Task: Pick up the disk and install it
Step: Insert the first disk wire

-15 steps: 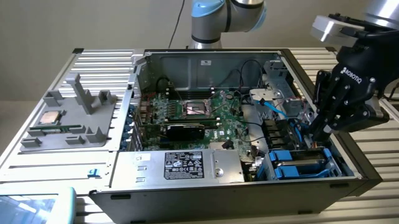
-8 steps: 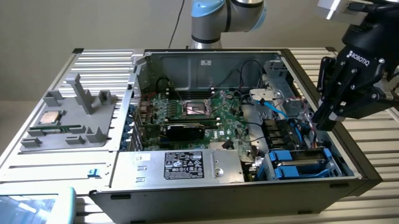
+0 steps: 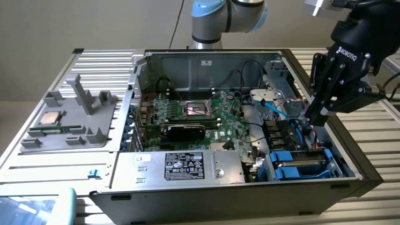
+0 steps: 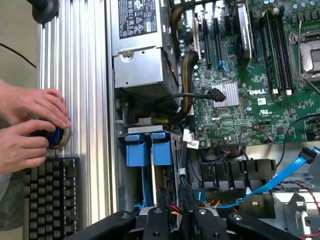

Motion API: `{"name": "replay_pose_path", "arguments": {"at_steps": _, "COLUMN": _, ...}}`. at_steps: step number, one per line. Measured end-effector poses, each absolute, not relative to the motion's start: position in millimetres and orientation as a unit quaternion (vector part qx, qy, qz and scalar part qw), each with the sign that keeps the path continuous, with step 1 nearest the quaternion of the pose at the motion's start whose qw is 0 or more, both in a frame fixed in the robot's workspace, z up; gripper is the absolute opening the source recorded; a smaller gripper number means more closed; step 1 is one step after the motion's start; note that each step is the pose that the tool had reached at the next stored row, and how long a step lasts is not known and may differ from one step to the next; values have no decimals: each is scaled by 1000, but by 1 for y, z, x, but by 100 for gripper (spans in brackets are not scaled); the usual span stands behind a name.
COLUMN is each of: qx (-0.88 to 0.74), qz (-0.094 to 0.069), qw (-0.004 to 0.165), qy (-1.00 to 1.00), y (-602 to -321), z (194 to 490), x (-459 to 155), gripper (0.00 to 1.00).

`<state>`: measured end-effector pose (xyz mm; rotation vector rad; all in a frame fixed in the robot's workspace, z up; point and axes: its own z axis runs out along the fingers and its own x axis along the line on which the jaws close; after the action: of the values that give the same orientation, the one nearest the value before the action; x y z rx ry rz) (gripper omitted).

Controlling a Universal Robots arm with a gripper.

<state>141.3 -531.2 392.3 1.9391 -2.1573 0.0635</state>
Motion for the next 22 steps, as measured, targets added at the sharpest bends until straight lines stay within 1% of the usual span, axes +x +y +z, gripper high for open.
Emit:
{"name": "replay_pose_path", "arguments": {"at_steps": 7, "qx": 662, "qz": 25, "qw": 116, "qy": -740, "y": -529, "z": 391, "x": 132, "gripper": 24}}
{"name": "replay_pose_path", "arguments": {"at_steps": 22, "qx": 662, "qz": 26, "qw": 116, "qy": -740, "y": -528, "z": 387, "x": 133, "gripper": 24}}
